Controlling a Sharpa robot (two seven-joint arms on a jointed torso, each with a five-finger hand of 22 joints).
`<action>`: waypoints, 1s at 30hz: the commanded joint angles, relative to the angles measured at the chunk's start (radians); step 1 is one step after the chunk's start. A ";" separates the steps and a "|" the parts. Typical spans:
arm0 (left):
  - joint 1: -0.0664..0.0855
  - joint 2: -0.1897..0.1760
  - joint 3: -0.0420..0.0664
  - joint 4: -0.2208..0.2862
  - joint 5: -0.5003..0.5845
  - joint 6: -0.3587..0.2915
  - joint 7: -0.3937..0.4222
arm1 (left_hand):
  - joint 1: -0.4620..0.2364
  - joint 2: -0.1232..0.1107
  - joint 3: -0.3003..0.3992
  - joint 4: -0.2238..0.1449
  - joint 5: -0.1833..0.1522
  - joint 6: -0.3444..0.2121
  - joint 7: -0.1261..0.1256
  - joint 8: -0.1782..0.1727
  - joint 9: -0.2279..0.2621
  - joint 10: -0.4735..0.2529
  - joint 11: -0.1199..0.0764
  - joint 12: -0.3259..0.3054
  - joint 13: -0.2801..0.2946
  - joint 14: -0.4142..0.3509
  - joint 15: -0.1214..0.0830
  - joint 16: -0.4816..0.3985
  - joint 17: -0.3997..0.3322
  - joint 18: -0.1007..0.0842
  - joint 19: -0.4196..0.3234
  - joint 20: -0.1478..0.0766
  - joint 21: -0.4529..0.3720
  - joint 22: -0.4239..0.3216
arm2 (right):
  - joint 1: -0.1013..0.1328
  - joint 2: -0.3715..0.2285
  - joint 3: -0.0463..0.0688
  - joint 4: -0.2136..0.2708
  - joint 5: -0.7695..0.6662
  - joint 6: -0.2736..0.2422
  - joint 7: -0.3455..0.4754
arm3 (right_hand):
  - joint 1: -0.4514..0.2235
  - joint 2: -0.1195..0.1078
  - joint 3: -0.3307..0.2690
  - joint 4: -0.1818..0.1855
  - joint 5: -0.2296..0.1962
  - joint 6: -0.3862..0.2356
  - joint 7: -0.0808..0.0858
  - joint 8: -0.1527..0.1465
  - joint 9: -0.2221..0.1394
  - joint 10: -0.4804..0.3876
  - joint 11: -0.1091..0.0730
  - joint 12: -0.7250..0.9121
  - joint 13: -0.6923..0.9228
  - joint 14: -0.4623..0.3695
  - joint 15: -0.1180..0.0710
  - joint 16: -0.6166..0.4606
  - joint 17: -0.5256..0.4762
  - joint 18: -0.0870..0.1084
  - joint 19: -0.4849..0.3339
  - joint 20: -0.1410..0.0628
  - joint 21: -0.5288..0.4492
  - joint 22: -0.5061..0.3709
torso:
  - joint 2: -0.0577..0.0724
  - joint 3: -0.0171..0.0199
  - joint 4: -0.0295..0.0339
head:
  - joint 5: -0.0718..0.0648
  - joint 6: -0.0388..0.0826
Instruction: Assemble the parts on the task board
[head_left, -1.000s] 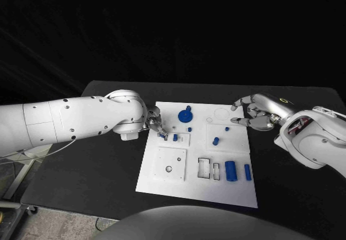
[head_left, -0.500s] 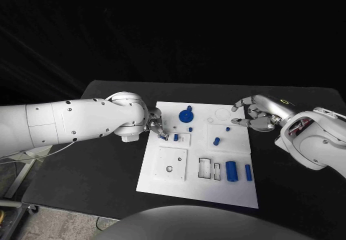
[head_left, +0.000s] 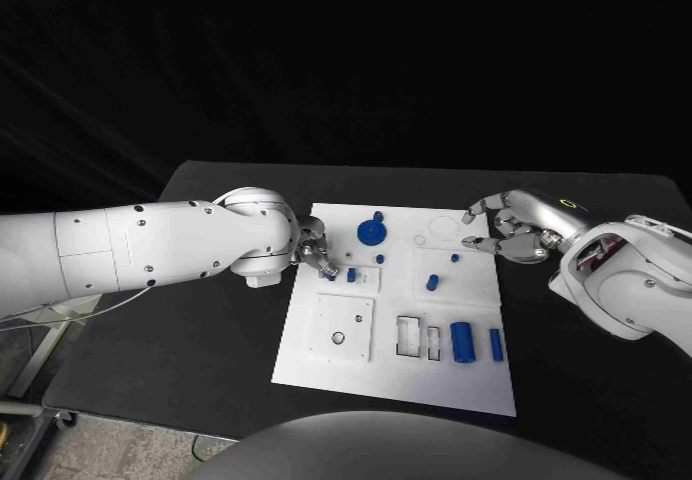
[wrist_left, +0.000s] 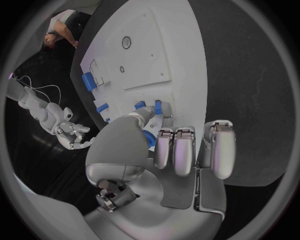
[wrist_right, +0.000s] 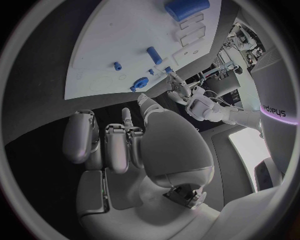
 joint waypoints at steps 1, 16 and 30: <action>-0.002 0.004 -0.001 0.002 0.011 0.004 0.005 | -0.004 0.009 0.004 -0.001 -0.002 -0.004 -0.003 -0.006 0.001 0.105 -0.002 0.002 0.263 0.107 0.000 0.002 0.263 0.010 0.054 -0.003 -0.003 0.234 | -0.001 0.001 0.000 -0.001 -0.001 0.010 -0.003 | 0.006 0.004 0.005 0.000 0.006 0.009 0.001 -0.005 -0.002 0.070 0.008 -0.005 0.236 0.061 0.007 -0.007 0.138 0.006 -0.006 0.000 -0.005 0.149 | -0.001 -0.0001 0.0003 | 0.001 0.000; -0.005 0.004 -0.001 -0.003 0.014 0.026 -0.003 | -0.007 0.009 0.009 0.000 -0.006 -0.005 -0.002 -0.008 0.001 0.105 -0.001 0.002 0.263 0.107 0.000 0.002 0.263 0.012 0.050 -0.002 -0.008 0.231 | -0.001 -0.001 0.000 -0.002 -0.001 0.017 -0.007 | 0.006 0.004 0.005 0.000 0.006 0.009 0.001 -0.005 -0.002 0.070 0.008 -0.005 0.236 0.061 0.007 -0.007 0.138 0.006 -0.006 0.000 -0.005 0.149 | -0.001 -0.0002 0.0005 | 0.003 0.000; -0.008 0.005 -0.001 -0.013 0.013 0.024 -0.004 | -0.255 0.030 -0.200 0.176 -0.355 -0.007 0.031 -0.093 -0.074 0.105 0.029 0.002 0.263 0.107 0.025 0.002 0.263 0.013 0.046 0.021 -0.016 0.231 | -0.004 0.001 0.000 -0.004 -0.001 0.021 -0.009 | 0.009 0.004 0.006 -0.002 0.008 0.009 0.001 -0.006 -0.004 0.067 0.008 -0.007 0.234 0.060 0.007 -0.011 0.134 0.008 -0.009 0.000 -0.013 0.147 | 0.000 -0.0008 -0.0011 | 0.002 0.000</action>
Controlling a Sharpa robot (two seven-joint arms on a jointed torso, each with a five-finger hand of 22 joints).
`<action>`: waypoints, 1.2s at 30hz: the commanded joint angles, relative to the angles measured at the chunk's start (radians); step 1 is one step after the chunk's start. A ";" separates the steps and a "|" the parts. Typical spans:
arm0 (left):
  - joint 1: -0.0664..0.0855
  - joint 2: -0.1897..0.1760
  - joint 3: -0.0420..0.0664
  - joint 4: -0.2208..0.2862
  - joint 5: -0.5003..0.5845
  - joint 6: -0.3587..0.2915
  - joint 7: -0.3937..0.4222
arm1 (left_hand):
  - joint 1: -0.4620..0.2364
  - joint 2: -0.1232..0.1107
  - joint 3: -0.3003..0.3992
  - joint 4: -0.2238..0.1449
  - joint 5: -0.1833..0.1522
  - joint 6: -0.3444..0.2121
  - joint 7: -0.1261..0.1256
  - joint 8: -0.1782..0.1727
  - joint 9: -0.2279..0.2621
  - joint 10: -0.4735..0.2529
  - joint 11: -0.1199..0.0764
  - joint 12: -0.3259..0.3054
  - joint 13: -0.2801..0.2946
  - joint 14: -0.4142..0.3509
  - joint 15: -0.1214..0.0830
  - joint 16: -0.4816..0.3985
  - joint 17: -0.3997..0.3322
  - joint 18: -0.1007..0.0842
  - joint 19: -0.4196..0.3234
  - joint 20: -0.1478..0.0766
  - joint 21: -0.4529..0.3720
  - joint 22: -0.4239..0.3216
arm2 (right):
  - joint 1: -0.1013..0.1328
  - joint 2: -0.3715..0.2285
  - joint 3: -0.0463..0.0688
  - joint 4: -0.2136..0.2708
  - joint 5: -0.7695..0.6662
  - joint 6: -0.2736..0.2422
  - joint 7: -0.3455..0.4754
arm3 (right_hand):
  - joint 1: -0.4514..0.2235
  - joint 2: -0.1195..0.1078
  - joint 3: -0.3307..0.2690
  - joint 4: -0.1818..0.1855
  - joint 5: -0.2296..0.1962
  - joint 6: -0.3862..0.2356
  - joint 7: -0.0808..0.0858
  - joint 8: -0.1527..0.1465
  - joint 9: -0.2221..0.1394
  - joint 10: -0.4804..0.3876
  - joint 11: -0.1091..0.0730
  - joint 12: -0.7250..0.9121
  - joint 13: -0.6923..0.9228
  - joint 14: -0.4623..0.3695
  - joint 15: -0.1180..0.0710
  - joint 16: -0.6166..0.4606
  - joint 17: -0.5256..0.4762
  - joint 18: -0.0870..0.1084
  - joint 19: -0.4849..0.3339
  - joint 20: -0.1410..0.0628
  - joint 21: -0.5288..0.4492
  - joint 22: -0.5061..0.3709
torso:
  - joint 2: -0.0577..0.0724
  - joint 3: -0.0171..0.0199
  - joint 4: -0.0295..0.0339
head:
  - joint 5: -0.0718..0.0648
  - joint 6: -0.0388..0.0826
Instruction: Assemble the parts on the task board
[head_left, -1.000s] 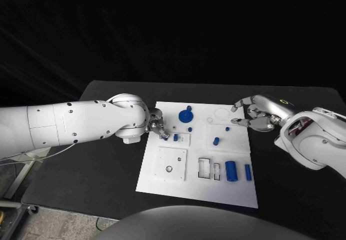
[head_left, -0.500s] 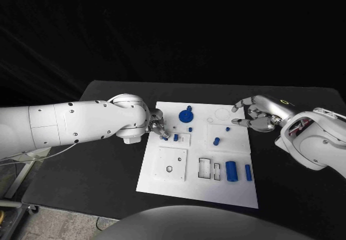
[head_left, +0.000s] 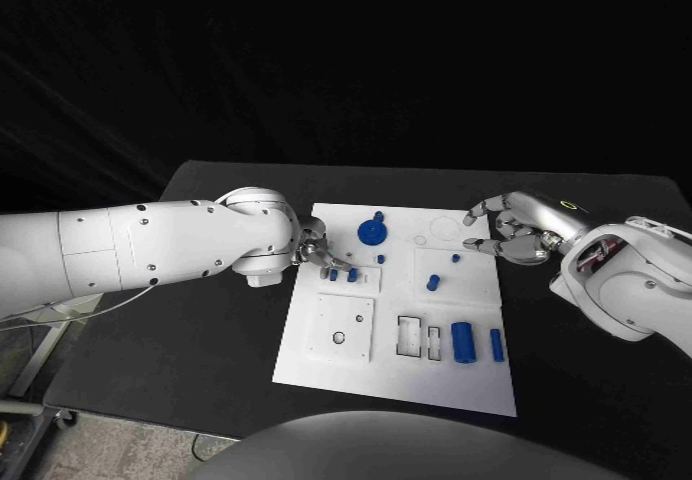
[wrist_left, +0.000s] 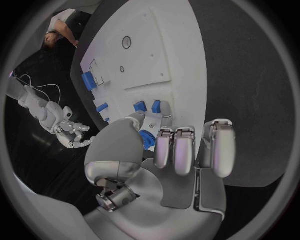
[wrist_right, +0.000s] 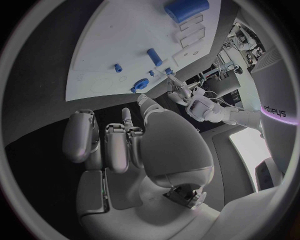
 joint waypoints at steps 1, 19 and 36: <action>-0.006 0.001 -0.004 -0.006 0.004 0.017 -0.002 | -0.019 0.007 -0.020 0.001 -0.001 0.003 0.006 -0.006 -0.004 0.104 0.007 0.002 0.263 0.107 0.007 0.002 0.263 0.013 0.046 0.007 -0.004 0.230 | -0.001 0.000 0.000 -0.001 -0.002 0.013 -0.006 | 0.010 0.004 0.006 -0.003 0.005 0.009 0.002 -0.006 -0.002 0.066 0.008 -0.004 0.234 0.059 0.007 -0.003 0.133 0.008 -0.010 0.000 -0.006 0.147 | 0.001 -0.0001 -0.0005 | -0.001 0.000; 0.007 -0.027 0.023 0.010 -0.027 -0.217 0.161 | 0.097 0.026 -0.103 -0.009 0.152 -0.004 -0.015 0.104 0.121 0.104 -0.011 0.002 0.263 0.107 -0.009 0.002 0.263 0.008 0.064 -0.007 0.014 0.242 | -0.002 -0.003 0.000 0.001 -0.005 0.005 -0.002 | 0.012 0.004 0.008 -0.005 0.010 0.010 0.002 -0.007 -0.004 0.064 0.009 -0.006 0.232 0.058 0.007 -0.006 0.131 0.009 -0.012 0.000 -0.011 0.146 | 0.004 -0.0011 -0.0005 | -0.016 0.000; 0.015 0.069 0.010 -0.064 -0.465 -0.375 0.671 | 0.544 -0.029 0.019 -0.109 0.053 -0.325 0.031 -0.106 -0.198 -0.874 0.100 -1.174 -0.480 -0.256 0.064 -0.476 -0.158 0.048 -0.082 0.063 -0.151 0.186 | -0.001 -0.006 0.000 0.006 -0.006 -0.005 0.009 | 0.011 0.004 0.007 -0.005 0.013 0.011 0.002 -0.007 -0.005 0.051 0.009 -0.017 0.222 0.057 0.008 -0.009 0.128 0.010 -0.014 0.001 -0.016 0.145 | 0.018 -0.0029 -0.0024 | -0.020 0.000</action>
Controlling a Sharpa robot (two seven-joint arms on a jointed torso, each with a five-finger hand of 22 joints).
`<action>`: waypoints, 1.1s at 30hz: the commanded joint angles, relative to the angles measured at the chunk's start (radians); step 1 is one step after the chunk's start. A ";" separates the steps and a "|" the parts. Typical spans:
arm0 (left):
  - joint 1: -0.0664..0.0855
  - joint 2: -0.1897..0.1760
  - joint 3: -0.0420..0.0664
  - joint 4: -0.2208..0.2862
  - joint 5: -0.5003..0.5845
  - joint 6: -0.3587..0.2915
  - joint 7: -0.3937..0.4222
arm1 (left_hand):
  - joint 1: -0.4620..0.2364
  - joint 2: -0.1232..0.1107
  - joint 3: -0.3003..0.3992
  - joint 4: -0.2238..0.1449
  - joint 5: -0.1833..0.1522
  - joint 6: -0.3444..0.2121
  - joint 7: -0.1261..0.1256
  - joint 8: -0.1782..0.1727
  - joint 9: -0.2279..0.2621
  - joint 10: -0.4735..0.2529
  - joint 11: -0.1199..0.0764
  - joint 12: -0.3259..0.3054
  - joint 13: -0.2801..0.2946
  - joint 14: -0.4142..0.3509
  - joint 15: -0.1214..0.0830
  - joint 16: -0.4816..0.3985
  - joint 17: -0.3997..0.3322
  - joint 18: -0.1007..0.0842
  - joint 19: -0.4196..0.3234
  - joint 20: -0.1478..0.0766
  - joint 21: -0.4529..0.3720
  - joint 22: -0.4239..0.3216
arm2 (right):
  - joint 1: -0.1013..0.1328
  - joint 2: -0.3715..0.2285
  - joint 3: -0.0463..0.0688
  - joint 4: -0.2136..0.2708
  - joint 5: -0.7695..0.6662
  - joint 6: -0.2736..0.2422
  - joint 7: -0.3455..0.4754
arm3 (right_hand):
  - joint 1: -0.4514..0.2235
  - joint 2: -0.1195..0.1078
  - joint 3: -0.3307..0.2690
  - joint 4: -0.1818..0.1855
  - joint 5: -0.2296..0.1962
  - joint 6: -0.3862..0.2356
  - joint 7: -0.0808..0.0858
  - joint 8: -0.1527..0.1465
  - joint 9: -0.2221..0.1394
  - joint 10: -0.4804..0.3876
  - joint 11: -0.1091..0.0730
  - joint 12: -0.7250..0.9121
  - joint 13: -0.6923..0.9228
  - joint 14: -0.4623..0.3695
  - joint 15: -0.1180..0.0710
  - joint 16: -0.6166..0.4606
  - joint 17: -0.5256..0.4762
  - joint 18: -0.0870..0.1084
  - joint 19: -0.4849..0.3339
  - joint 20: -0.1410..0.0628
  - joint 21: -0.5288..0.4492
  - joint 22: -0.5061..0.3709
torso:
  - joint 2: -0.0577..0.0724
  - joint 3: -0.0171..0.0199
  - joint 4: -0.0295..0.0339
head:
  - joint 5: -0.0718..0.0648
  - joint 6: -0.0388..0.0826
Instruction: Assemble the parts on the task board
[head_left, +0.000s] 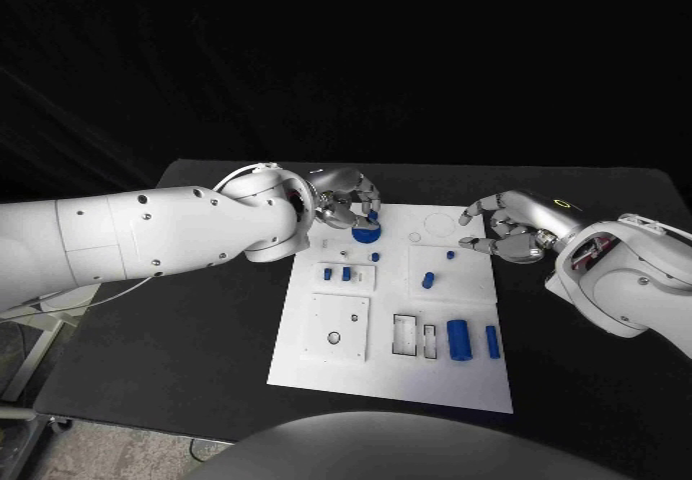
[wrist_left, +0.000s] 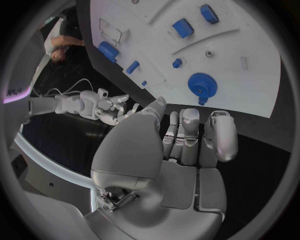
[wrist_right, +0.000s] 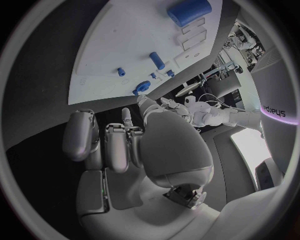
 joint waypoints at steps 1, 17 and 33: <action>-0.020 0.023 -0.009 -0.031 -0.321 -0.058 0.185 | 0.037 -0.024 0.013 -0.006 -0.005 0.021 -0.040 -0.032 -0.129 -0.007 -0.019 -0.073 -0.111 0.033 -0.022 -0.029 -0.051 0.016 0.008 0.002 0.003 0.188 | 0.000 0.001 0.000 0.002 -0.006 -0.008 0.012 | 0.007 0.000 0.005 -0.002 0.006 0.007 -0.001 -0.003 -0.001 0.048 0.009 -0.009 0.219 0.057 0.008 -0.005 0.128 0.010 -0.007 0.001 -0.006 0.145 | 0.003 -0.0008 -0.0017 | -0.001 0.000; -0.068 0.075 -0.021 -0.091 -0.522 -0.017 0.171 | 0.017 -0.045 -0.013 0.007 -0.001 0.090 -0.057 -0.025 -0.364 0.117 -0.031 -0.028 -0.237 0.057 -0.030 -0.004 -0.125 0.006 0.049 -0.013 0.037 0.202 | -0.001 -0.006 0.000 0.002 -0.005 -0.007 0.020 | 0.008 0.001 0.007 -0.004 0.011 0.011 -0.002 -0.005 -0.007 0.002 0.008 -0.049 0.181 0.053 0.008 -0.014 0.120 0.012 -0.011 0.001 -0.018 0.142 | 0.006 -0.0033 -0.0008 | -0.005 0.000; -0.075 0.078 -0.021 -0.095 -0.504 0.015 0.144 | 0.017 -0.037 -0.010 0.007 0.017 0.145 -0.046 -0.011 -0.404 0.143 -0.036 0.014 -0.228 0.051 -0.032 0.002 -0.150 0.006 0.052 -0.013 0.038 0.203 | -0.001 -0.006 0.000 0.001 -0.002 0.004 0.020 | 0.008 0.001 0.007 -0.004 0.011 0.011 -0.002 -0.006 -0.009 -0.001 0.008 -0.053 0.177 0.051 0.008 -0.019 0.116 0.013 -0.013 0.001 -0.024 0.141 | 0.006 -0.0030 -0.0021 | 0.002 0.000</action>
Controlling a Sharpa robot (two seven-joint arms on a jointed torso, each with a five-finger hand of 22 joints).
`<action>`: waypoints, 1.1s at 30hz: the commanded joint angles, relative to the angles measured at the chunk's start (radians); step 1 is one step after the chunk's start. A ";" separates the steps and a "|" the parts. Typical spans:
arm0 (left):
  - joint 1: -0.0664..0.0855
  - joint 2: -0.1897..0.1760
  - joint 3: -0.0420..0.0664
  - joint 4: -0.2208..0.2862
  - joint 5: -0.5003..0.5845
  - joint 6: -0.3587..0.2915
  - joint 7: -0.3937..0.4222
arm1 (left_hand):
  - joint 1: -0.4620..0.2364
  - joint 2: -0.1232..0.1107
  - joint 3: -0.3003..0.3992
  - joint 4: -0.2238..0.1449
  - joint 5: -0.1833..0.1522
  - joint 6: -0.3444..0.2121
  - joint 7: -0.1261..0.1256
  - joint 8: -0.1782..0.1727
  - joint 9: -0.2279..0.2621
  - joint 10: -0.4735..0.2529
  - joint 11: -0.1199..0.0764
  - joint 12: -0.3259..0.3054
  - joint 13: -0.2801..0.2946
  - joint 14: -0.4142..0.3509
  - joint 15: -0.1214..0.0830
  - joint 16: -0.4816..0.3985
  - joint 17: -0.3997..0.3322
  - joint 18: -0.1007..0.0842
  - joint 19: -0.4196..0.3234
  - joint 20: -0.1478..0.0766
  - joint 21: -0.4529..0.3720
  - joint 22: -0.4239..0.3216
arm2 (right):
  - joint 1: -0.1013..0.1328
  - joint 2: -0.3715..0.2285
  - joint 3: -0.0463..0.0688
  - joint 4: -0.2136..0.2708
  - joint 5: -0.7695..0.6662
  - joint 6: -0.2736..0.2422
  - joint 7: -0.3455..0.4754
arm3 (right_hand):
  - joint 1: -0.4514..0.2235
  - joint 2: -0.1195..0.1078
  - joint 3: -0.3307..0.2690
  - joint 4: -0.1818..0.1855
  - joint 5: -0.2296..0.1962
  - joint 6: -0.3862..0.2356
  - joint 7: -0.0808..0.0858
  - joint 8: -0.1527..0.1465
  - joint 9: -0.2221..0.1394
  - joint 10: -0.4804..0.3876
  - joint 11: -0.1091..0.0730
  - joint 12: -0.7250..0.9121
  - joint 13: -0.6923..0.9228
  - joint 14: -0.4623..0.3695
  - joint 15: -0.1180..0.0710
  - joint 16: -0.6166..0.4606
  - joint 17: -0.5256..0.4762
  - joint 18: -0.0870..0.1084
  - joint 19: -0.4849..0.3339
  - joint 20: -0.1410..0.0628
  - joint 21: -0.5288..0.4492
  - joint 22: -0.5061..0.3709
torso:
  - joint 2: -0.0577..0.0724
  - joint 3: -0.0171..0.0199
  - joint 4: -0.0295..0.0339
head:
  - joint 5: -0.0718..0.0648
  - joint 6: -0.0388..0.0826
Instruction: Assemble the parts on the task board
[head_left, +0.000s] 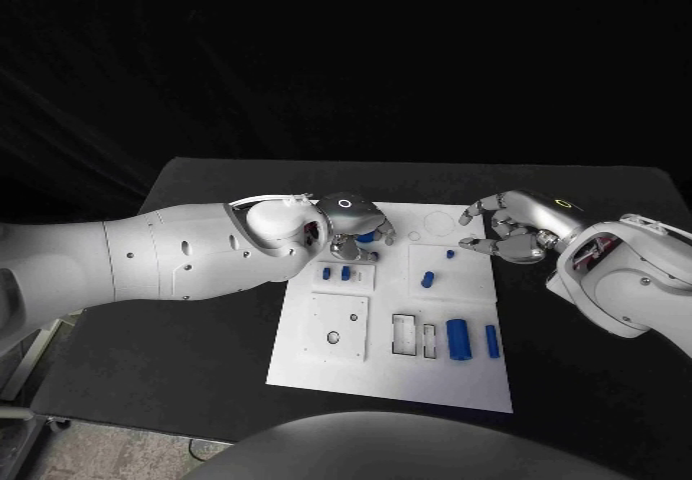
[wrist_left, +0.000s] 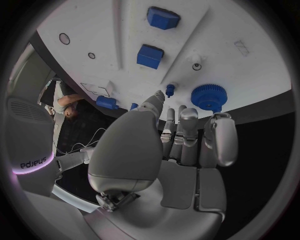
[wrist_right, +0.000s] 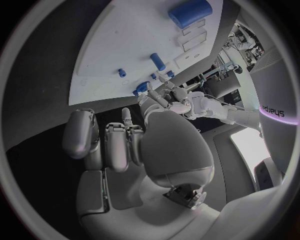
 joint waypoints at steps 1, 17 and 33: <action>-0.002 0.005 0.000 -0.002 -0.003 0.028 -0.009 | -0.002 0.005 0.000 0.000 0.010 0.015 0.001 0.006 -0.006 0.015 -0.001 0.009 0.001 0.000 -0.003 0.007 -0.003 0.006 0.011 0.000 0.006 0.203 | -0.001 0.000 0.000 0.000 -0.002 0.007 0.007 | 0.008 0.001 0.005 -0.001 0.004 0.008 0.002 -0.006 -0.001 -0.001 0.008 -0.006 0.178 0.051 0.008 -0.004 0.116 0.013 -0.006 0.001 -0.004 0.140 | 0.000 0.0008 -0.0007 | 0.004 0.000; -0.034 0.033 0.001 -0.047 0.016 -0.001 0.006 | 0.016 0.010 0.034 -0.008 0.047 0.078 0.003 0.019 -0.042 0.094 -0.021 0.017 -0.034 0.011 -0.018 0.027 -0.015 0.002 0.026 -0.006 0.024 0.209 | -0.002 0.000 0.000 -0.001 -0.001 0.013 0.007 | 0.009 0.001 0.005 -0.002 0.005 0.008 0.002 -0.006 -0.002 -0.002 0.008 -0.007 0.176 0.051 0.008 -0.005 0.114 0.013 -0.006 0.001 -0.005 0.140 | 0.000 -0.0004 -0.0016 | -0.001 0.000; -0.042 0.036 0.001 -0.059 0.040 -0.021 -0.007 | 0.025 0.013 0.055 -0.019 0.066 0.115 0.008 0.030 -0.056 0.150 -0.029 0.026 -0.049 0.019 -0.022 0.039 -0.022 -0.002 0.039 -0.009 0.040 0.214 | -0.003 0.001 0.000 -0.001 0.002 0.020 0.007 | 0.014 0.005 0.010 -0.005 0.008 0.010 0.002 -0.006 -0.005 -0.003 0.008 -0.010 0.174 0.050 0.007 -0.008 0.112 0.014 -0.007 0.001 -0.011 0.138 | 0.000 -0.0005 -0.0001 | -0.004 0.000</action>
